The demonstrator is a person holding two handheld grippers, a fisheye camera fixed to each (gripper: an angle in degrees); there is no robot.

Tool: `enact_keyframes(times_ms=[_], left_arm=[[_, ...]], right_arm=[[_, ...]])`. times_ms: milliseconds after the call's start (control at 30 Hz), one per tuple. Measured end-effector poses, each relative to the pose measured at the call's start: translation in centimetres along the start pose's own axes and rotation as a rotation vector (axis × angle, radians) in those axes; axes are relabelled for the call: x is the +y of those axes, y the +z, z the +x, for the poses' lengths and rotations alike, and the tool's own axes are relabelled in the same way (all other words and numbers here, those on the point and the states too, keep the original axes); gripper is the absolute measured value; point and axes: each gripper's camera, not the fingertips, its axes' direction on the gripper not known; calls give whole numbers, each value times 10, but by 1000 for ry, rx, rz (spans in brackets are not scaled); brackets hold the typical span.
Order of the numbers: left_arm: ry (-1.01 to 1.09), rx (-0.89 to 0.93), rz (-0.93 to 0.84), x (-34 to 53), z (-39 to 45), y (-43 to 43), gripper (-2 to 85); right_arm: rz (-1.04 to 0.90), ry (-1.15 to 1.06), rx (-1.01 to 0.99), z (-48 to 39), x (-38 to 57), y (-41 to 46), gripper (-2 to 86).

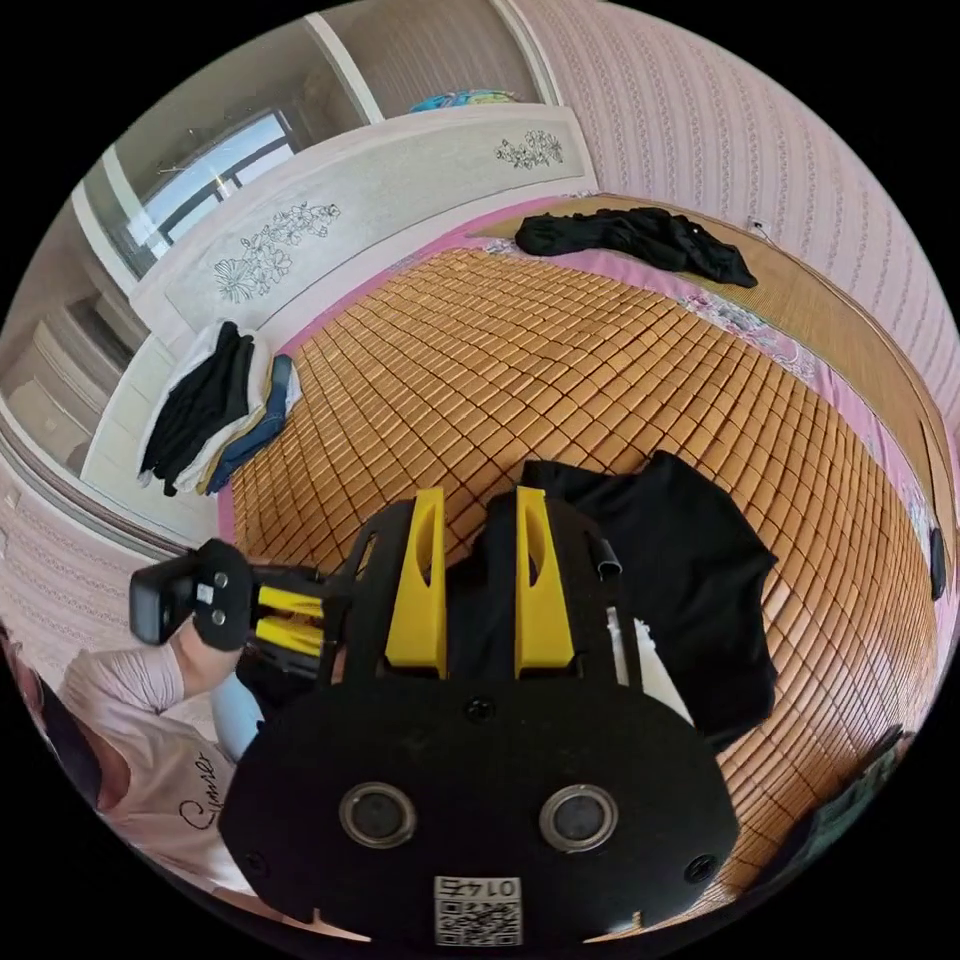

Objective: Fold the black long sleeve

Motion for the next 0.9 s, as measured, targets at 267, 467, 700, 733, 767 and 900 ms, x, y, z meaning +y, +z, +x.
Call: enact_keyframes(times_ms=[267, 467, 700, 733, 767, 900], left_arm=[[28, 88, -57, -4, -19, 19, 31], [-48, 24, -83, -3, -36, 22, -8], [-112, -51, -98, 6, -58, 15, -9], [-107, -93, -123, 8, -60, 16, -8], [-106, -98, -124, 10, -63, 14, -6], [-109, 79, 13, 14, -71, -5, 20]], right_arm=[[-151, 56, 74, 33, -42, 57, 2], [44, 166, -105, 66, -28, 5, -3], [12, 182, -109, 72, -44, 30, -2], [8, 191, -111, 73, -48, 38, -2], [3, 196, -109, 73, -49, 42, -2], [-25, 219, -82, 74, -50, 56, -2]])
